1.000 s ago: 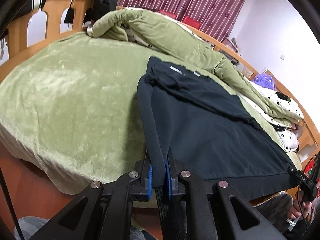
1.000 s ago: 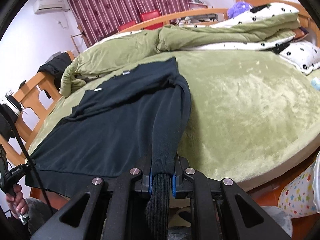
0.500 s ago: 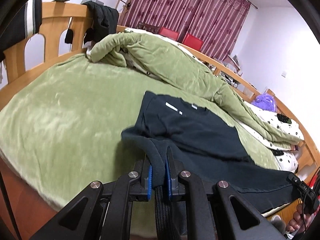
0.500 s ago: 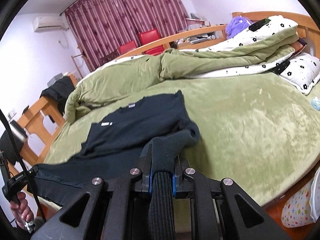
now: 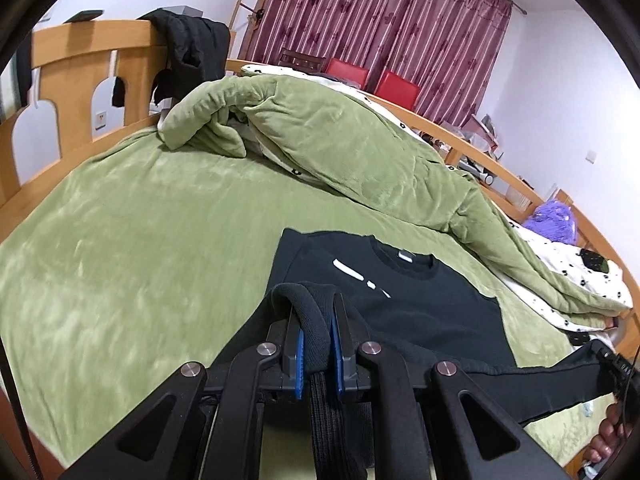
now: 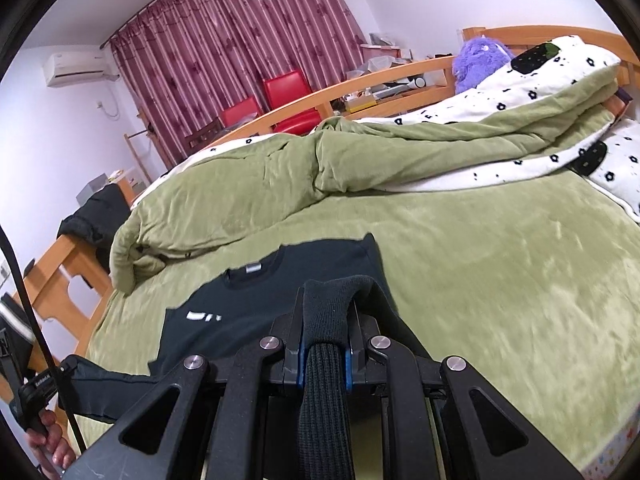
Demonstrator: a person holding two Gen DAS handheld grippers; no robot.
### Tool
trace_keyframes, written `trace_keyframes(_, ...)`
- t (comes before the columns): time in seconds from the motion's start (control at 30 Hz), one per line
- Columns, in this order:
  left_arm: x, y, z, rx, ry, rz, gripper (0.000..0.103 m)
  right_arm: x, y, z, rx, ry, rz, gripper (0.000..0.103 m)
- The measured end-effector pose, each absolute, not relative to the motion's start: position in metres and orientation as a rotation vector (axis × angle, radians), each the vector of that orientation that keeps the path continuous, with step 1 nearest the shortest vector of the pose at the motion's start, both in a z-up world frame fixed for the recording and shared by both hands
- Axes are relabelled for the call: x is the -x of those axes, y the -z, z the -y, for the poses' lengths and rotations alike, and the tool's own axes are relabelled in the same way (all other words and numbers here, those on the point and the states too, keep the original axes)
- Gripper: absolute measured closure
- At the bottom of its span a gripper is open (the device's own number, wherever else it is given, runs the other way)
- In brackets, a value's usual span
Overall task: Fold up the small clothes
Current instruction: 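Lift the hem with both tools and fold it toward the collar, then open both tools and release the folded hem onto the collar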
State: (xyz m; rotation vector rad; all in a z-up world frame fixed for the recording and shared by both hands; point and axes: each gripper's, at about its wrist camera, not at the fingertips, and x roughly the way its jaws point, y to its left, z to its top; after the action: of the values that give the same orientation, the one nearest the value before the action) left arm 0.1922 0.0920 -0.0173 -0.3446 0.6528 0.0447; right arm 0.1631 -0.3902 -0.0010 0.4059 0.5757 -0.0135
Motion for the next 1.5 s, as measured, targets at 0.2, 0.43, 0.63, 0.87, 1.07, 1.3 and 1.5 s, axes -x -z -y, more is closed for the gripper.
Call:
trace_keyframes(0.2,-0.255,0.028,-0.089,0.324,-0.055,-0.658,0.092,-0.225,0.011,0.391,-0.391,0.022,-0.57,0.09)
trace_keyframes(0.43,-0.321,0.055,-0.085,0.295,-0.064,-0.696,0.092,-0.293,0.039,0.388,-0.36,0.037,-0.594,0.09)
trace_keyframes(0.63,-0.361,0.085,-0.081,0.273,-0.072,-0.738,0.092,-0.34,0.071,0.385,-0.331,0.072,-0.63,0.09)
trace_keyframes(0.87,-0.387,0.113,-0.077,0.25,-0.071,-0.792,0.088,-0.375,0.112,0.379,-0.279,0.141,-0.735,0.087)
trace_keyframes(1.07,-0.385,0.123,-0.085,0.332,-0.066,-0.805,0.048,-0.371,0.123,0.378,-0.232,0.124,-0.796,0.068)
trace_keyframes(1.3,-0.351,0.11,-0.086,0.296,-0.096,-0.802,0.043,-0.336,0.106,0.372,-0.142,0.091,-0.815,0.055)
trace_keyframes(1.5,-0.3,0.095,-0.085,0.25,-0.092,-0.788,0.04,-0.293,0.089,0.371,-0.115,0.066,-0.816,0.053)
